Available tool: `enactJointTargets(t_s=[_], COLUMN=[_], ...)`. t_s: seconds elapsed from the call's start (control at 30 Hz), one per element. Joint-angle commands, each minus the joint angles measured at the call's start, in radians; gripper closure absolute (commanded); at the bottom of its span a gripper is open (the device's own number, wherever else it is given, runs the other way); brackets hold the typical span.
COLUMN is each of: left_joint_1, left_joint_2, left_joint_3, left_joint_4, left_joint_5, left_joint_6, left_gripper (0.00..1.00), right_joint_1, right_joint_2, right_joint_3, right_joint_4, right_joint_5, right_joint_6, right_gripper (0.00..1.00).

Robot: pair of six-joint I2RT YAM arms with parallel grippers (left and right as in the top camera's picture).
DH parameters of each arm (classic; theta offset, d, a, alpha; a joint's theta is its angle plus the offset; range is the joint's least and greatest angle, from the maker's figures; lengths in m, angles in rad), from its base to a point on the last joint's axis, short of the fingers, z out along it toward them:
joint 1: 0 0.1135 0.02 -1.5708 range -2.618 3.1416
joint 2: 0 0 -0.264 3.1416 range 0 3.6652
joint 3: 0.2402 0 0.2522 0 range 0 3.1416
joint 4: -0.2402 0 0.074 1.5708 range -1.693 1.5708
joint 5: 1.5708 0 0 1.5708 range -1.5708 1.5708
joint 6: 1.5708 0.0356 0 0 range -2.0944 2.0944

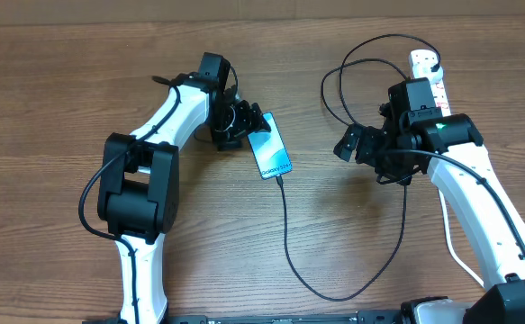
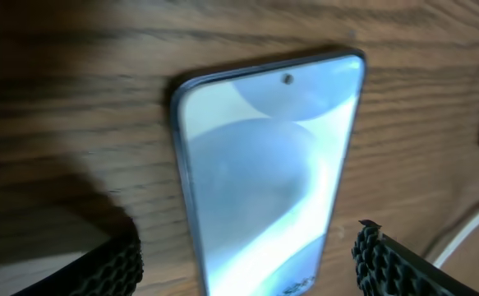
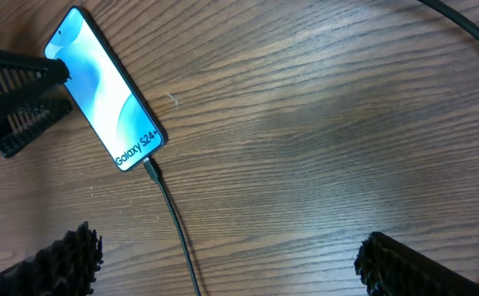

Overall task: Plug charger to phone and switch on socket
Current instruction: 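Open both grippers and release the phone, lifting away, then move the right gripper to the white power strip's switch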

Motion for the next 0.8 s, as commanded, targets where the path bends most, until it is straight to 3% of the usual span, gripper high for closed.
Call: enactJointTargets(t_s=[0.0,0.17,0.27,0.4,0.6,0.77], left_joint_1=[0.019,0.031,0.040,0.043,0.043,0.036], left_joint_2=[0.067,0.056,0.037,-0.024,-0.183,-0.368], left_joint_3=[-0.021,0.057,0.149,0.275,0.386,0.394], left_joint_4=[-0.026,-0.134,-0.214,-0.284,-0.328,-0.343], left_joint_5=[-0.209,-0.209,-0.210,-0.213,-0.212,-0.213], left_joint_6=[0.011,0.027,0.066,0.097,0.108,0.193], left_gripper=[0.22,0.22,0.18,0.15,0.09,0.03], right_joint_1=[-0.002,-0.002,-0.002,-0.005,-0.060,-0.147], right_joint_2=[0.003,0.003,0.005,0.005,0.058,0.220], right_joint_3=[-0.009,-0.009,0.007,0.079,0.344,0.599], right_joint_4=[0.004,-0.006,-0.064,-0.164,-0.350,-0.449], right_joint_5=[0.008,0.007,-0.004,0.098,0.175,0.209], right_joint_6=[-0.008,-0.020,-0.113,-0.135,-0.196,-0.236], right_gripper=[0.00,0.00,0.00,0.00,0.00,0.00])
